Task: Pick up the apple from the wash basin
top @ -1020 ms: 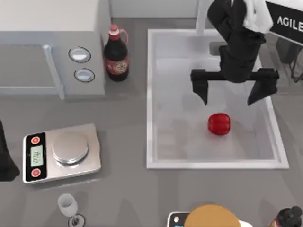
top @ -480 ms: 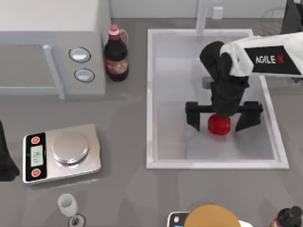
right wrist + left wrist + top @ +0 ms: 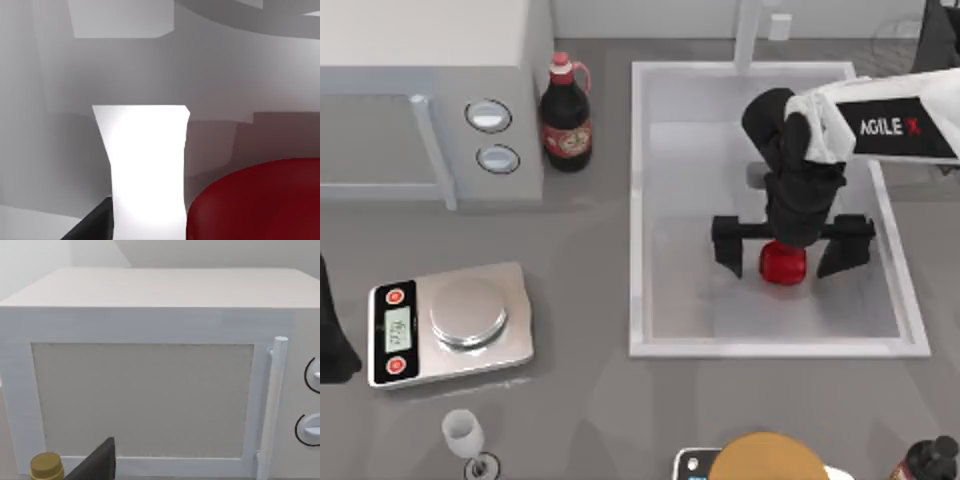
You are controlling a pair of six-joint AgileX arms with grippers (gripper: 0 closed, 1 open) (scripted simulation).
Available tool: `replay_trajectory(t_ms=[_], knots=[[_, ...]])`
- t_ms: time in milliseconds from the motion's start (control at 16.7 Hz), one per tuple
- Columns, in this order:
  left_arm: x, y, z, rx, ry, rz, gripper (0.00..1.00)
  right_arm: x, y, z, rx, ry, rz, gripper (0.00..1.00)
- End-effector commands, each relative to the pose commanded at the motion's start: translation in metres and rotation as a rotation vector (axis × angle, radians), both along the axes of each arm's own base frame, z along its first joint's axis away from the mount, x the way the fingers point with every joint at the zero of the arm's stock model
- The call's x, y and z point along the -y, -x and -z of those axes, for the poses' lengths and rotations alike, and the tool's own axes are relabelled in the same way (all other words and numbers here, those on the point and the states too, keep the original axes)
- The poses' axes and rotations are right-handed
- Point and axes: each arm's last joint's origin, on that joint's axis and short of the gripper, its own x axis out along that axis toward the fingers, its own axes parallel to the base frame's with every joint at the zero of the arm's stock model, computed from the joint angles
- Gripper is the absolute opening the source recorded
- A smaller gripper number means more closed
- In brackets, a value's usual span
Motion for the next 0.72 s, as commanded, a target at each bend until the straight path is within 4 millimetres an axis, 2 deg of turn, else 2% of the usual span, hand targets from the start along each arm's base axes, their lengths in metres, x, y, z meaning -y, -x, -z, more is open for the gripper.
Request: replay_trajectory(t_ms=[600,720], knots=[[0.0,0.0,0.0,0.0,0.0,0.0,1.0,0.0,0.0,0.0,0.0,0.0,0.0,0.02],[0.0,0.0,0.0,0.0,0.0,0.0,1.0,0.0,0.0,0.0,0.0,0.0,0.0,0.0]])
